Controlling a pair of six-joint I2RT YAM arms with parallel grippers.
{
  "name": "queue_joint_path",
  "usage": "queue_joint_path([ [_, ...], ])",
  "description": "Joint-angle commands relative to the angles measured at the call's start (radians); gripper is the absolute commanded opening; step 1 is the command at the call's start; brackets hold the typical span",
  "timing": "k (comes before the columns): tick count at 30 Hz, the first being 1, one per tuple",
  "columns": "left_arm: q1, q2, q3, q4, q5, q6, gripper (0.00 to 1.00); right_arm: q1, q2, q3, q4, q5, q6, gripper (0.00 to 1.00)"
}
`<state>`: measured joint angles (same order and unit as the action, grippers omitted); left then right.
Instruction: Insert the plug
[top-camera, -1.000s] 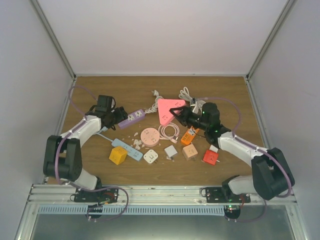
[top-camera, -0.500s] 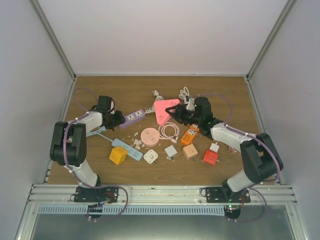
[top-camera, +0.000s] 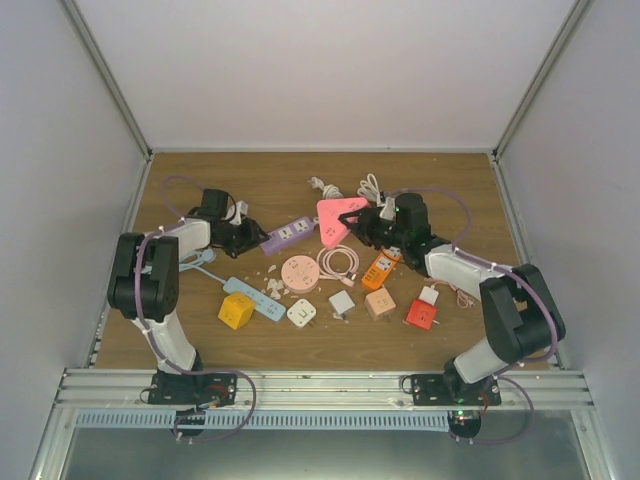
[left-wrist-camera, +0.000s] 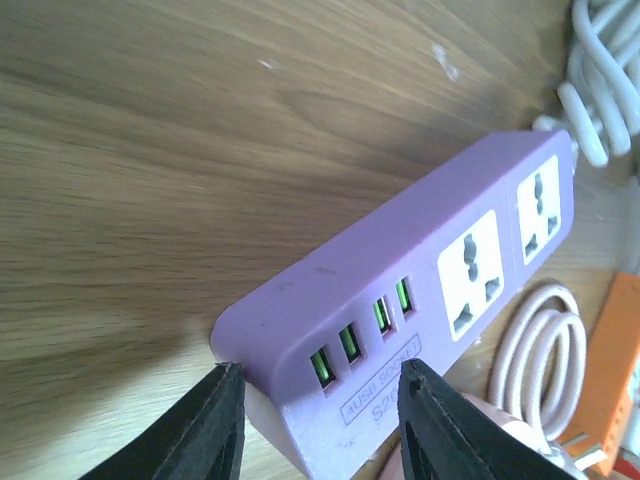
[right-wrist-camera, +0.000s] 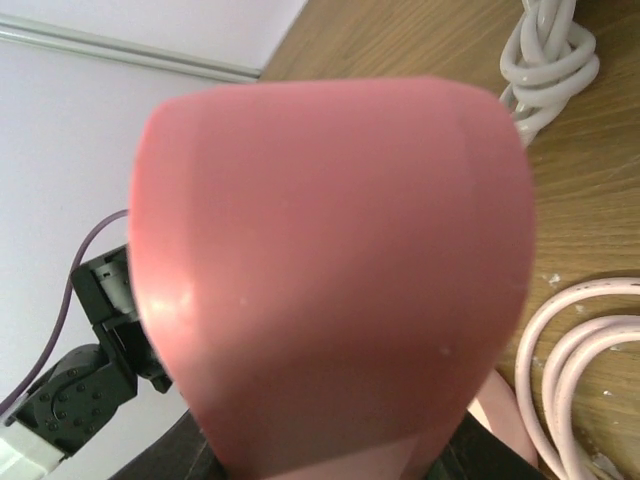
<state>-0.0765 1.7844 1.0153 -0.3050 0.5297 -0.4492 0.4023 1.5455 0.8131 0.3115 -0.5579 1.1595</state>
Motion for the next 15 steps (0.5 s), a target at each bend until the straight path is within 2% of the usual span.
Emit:
queue_joint_path([
  [1,-0.064,0.049,0.003,0.093,0.115,-0.049,0.44,-0.029,-0.002,-0.021,0.038,0.004,0.016,0.01],
  [9,-0.168,0.14,0.08,0.125,0.109,-0.083,0.45,-0.068,0.046,-0.007,0.034,-0.09,-0.006,0.01],
  [12,-0.178,0.143,0.106,0.1,0.07,-0.068,0.46,-0.068,0.1,0.012,0.051,-0.18,0.038,0.0],
  [15,-0.178,0.131,0.111,0.085,0.031,-0.048,0.46,-0.067,0.137,0.038,0.058,-0.204,0.077,0.01],
])
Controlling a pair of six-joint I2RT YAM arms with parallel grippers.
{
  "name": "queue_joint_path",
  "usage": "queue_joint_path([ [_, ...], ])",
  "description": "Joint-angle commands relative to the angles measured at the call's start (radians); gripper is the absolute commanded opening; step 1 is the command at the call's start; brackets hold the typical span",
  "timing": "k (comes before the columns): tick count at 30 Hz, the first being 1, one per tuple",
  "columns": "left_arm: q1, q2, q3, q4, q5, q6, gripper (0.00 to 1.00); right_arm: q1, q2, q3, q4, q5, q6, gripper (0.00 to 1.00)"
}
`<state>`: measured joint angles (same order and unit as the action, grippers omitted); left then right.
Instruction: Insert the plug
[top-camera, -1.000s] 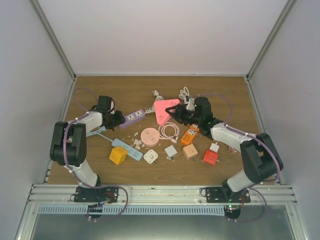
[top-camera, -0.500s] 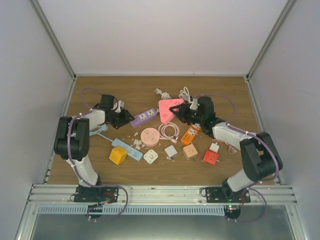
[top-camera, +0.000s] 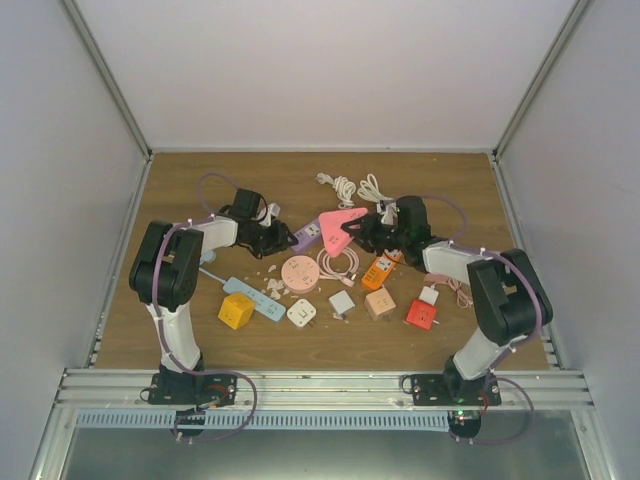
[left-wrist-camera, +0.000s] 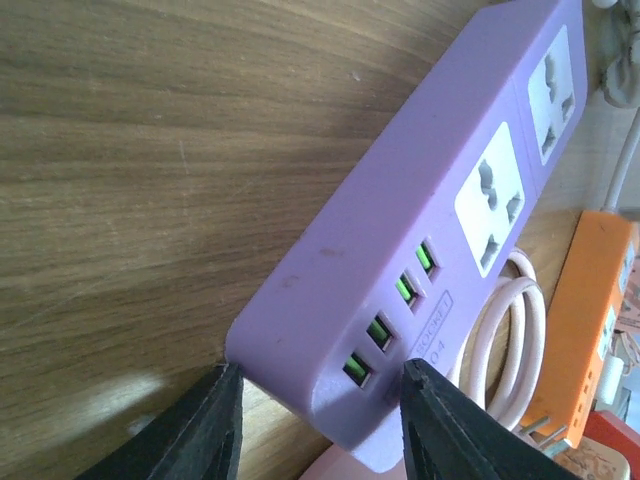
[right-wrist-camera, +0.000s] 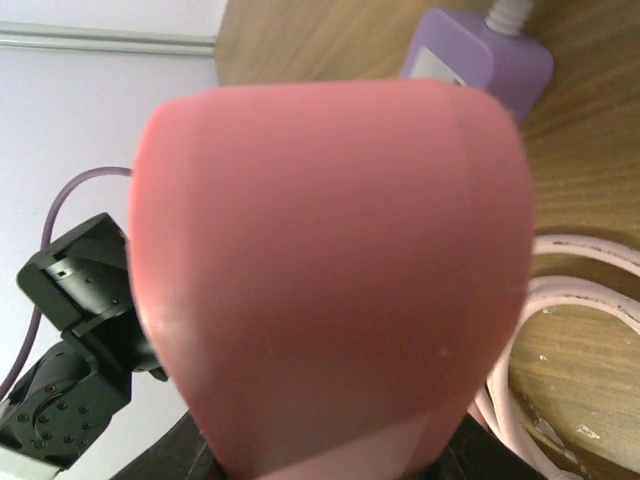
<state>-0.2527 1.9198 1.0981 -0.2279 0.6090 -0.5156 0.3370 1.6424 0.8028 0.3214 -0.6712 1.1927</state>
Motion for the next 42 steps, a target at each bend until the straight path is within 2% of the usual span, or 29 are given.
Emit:
queue_joint_path([
  [1,-0.001,-0.007,0.026,0.009,-0.052,0.021,0.46,-0.003,0.053,0.064,0.043,-0.092,0.052,0.0],
  [8,-0.001,-0.025,-0.005,0.041,-0.043,0.026,0.45,-0.002,0.138,0.148,0.099,-0.152,0.195,0.01],
  [13,-0.003,-0.035,-0.015,0.026,-0.087,0.059,0.45,-0.014,0.173,0.205,0.04,-0.159,0.223,0.0],
  [22,-0.002,-0.047,-0.035,0.019,-0.1,0.091,0.45,-0.038,0.197,0.211,-0.013,-0.148,0.268,0.0],
  [33,-0.005,-0.052,-0.042,0.021,-0.095,0.092,0.46,-0.069,0.231,0.221,0.021,-0.137,0.283,0.01],
  [42,-0.007,-0.053,-0.046,0.011,-0.105,0.091,0.46,-0.069,0.249,0.158,0.131,-0.148,0.317,0.01],
])
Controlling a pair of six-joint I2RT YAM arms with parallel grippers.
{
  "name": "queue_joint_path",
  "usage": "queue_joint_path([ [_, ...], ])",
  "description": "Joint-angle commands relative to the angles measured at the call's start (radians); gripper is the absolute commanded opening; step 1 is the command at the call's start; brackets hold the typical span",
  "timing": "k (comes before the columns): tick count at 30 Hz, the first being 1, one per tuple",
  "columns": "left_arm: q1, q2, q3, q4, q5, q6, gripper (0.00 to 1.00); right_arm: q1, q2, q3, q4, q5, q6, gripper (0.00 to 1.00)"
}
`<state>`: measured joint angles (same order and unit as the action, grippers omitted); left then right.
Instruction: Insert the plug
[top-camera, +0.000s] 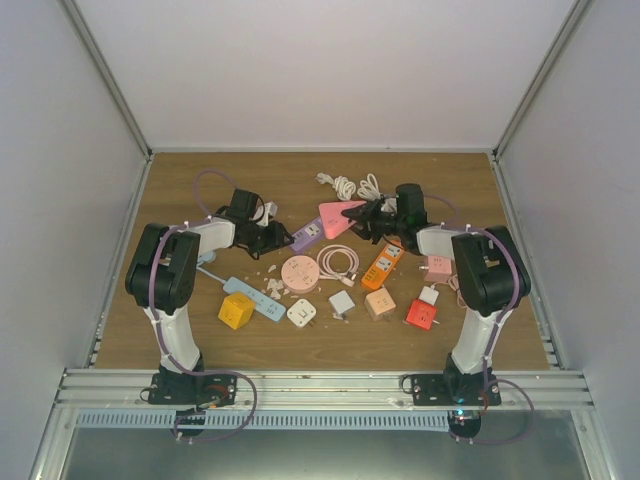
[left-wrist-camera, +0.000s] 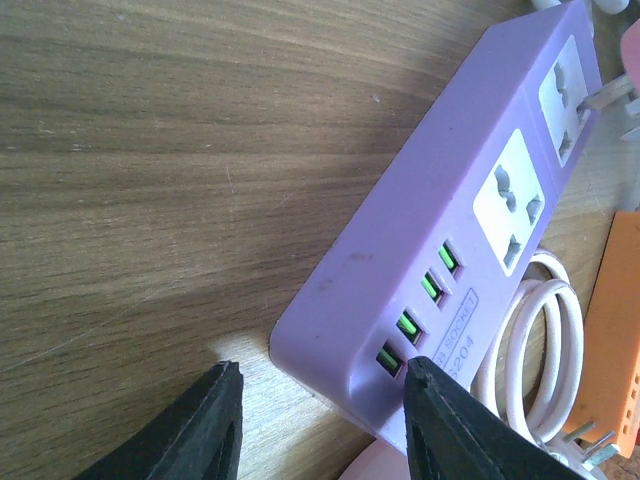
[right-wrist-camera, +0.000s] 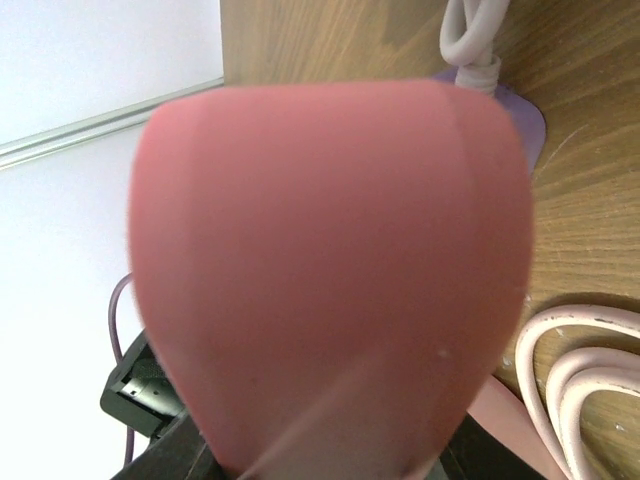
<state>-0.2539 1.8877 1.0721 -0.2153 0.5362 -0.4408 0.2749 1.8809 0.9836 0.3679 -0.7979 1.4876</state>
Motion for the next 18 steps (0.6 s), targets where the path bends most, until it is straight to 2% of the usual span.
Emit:
queue_joint_path([
  [1,-0.005,-0.02,-0.021,-0.002,-0.034,0.015,0.46,-0.006,0.011,-0.028,0.097,-0.021,0.025,0.01],
  [18,-0.004,-0.042,-0.031,-0.023,-0.063,0.019,0.47,-0.007,0.069,-0.024,0.097,-0.01,-0.058,0.08],
])
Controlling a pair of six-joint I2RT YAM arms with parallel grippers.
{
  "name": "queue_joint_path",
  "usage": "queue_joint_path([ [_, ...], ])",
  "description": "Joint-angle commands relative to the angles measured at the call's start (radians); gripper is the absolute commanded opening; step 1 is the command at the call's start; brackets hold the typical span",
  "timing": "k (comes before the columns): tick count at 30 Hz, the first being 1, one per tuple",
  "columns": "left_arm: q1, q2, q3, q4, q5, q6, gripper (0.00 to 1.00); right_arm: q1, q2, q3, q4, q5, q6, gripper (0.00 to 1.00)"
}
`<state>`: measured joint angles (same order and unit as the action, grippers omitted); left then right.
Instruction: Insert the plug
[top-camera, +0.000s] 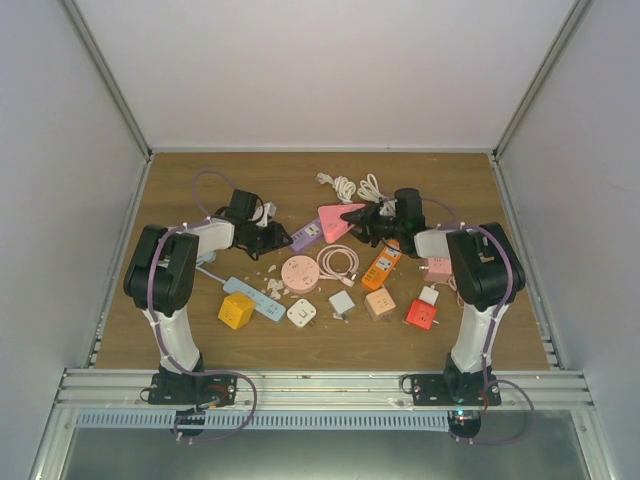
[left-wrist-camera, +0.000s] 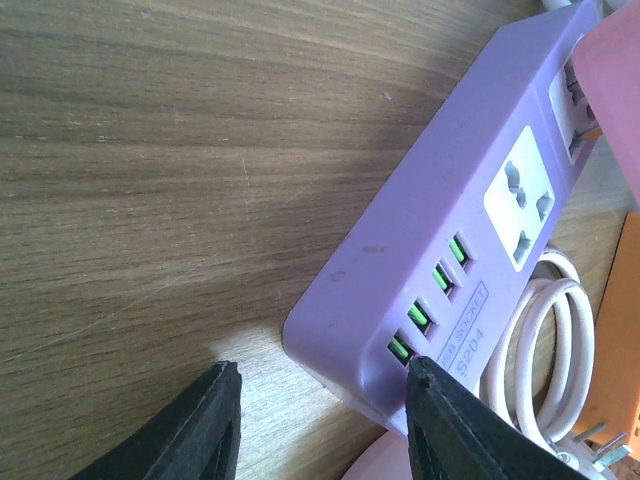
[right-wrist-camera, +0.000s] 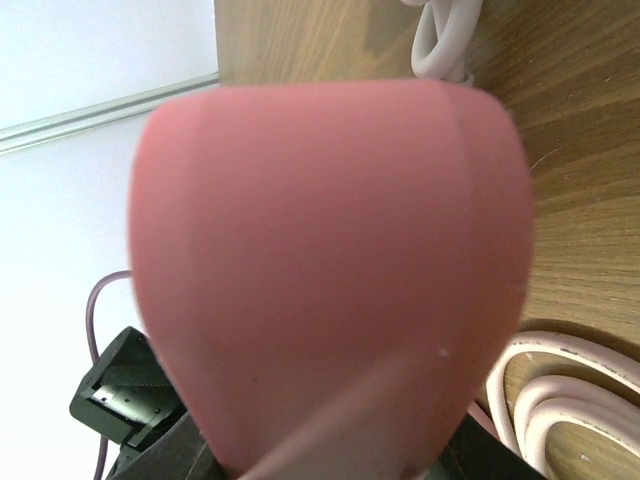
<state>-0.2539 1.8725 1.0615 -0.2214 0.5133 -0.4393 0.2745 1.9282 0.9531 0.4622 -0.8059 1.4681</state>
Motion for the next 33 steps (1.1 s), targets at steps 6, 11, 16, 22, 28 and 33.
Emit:
queue_joint_path([
  [6,-0.005,-0.029,-0.02,-0.018,-0.044,0.013,0.47,-0.007,0.025,-0.032,0.035,0.001,-0.033,0.19],
  [11,-0.004,-0.036,-0.015,-0.017,-0.044,0.017,0.47,-0.007,0.044,-0.057,0.041,0.005,-0.012,0.2],
  [16,-0.004,-0.049,-0.01,-0.01,-0.037,0.017,0.47,-0.006,0.062,-0.065,0.059,0.005,0.015,0.27],
  [22,-0.003,-0.125,-0.037,0.041,-0.082,-0.01,0.47,-0.006,0.079,-0.093,0.109,0.008,0.042,0.31],
  [28,-0.004,-0.176,0.003,0.095,-0.051,-0.037,0.48,-0.008,0.128,-0.065,0.063,0.011,-0.004,0.33],
  [33,-0.004,-0.141,0.058,0.142,0.0,-0.069,0.51,-0.014,0.165,-0.027,-0.004,0.01,-0.086,0.36],
])
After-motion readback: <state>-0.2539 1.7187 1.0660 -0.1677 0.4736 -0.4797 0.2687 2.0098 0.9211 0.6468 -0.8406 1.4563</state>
